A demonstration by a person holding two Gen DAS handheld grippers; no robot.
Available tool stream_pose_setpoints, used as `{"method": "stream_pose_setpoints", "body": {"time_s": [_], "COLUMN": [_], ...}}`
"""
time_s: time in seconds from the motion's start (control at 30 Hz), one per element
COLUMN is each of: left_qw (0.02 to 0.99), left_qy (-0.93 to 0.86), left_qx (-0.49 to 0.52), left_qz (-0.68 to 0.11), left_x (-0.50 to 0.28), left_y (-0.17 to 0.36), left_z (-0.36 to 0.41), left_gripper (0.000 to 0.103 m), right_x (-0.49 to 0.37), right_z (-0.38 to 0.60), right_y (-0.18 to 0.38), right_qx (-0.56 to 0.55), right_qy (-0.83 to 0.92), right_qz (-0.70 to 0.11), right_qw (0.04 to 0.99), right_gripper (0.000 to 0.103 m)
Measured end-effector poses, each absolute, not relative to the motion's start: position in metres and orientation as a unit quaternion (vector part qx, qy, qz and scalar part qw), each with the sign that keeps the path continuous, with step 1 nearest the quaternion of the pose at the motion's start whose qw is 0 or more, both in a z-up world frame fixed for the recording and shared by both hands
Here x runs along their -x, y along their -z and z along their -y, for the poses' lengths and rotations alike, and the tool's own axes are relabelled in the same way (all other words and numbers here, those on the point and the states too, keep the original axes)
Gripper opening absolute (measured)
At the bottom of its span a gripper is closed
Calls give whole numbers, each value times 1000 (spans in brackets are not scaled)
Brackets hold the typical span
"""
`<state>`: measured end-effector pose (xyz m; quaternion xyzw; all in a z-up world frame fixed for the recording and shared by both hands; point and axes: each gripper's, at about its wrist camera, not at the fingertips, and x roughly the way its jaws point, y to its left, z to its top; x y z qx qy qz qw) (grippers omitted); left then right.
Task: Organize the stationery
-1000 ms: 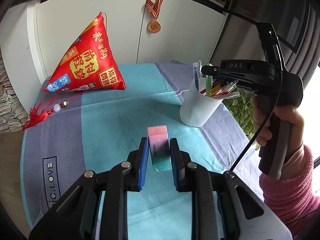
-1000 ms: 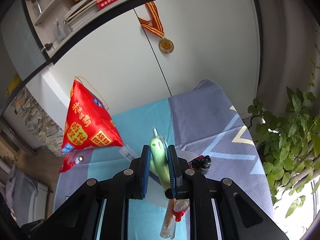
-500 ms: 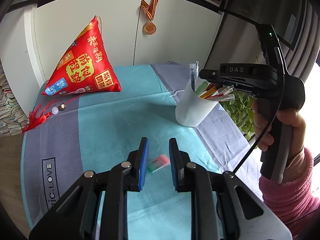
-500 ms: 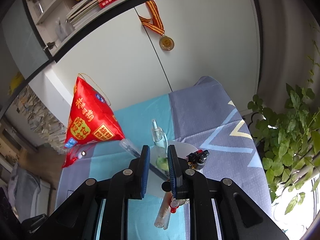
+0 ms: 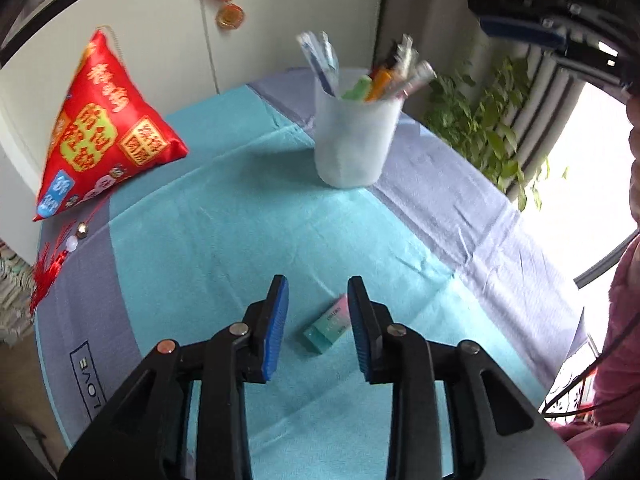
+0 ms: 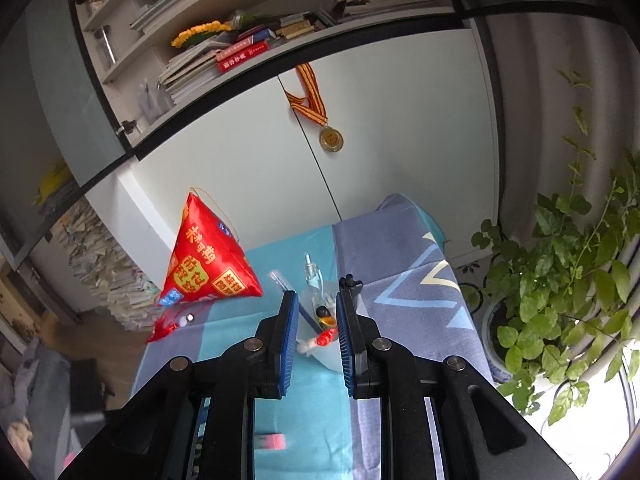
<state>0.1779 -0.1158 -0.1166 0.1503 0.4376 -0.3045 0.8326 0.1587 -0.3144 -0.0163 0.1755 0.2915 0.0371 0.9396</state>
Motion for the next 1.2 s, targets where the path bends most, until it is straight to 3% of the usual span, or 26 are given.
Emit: {"method": "stream_pose_setpoints", "body": {"time_s": [0.1,0.5,0.67,1.2], "left_qw": [811,778,775,853], "left_qy": [321,342,342,333], "left_qx": [-185,-241,-253,-129], "left_qz": [-453,-470,-467,-381], "left_x": [-177,-185,-180,-190], "left_y": [134,154,153,49], "left_z": [133,145,149,132], "left_gripper": [29,29,20,18], "right_x": [-141,-127,-126,-124], "right_z": [320,343,345,349], "right_y": [23,60,68,79], "right_qx": [-179,-209,-216,-239], "right_qy": [-30,-11,-13,-7], "right_qz": [-295,-339,-350,-367], "right_qw": [938,917,911,899], "right_gripper": [32,32,32,32]}}
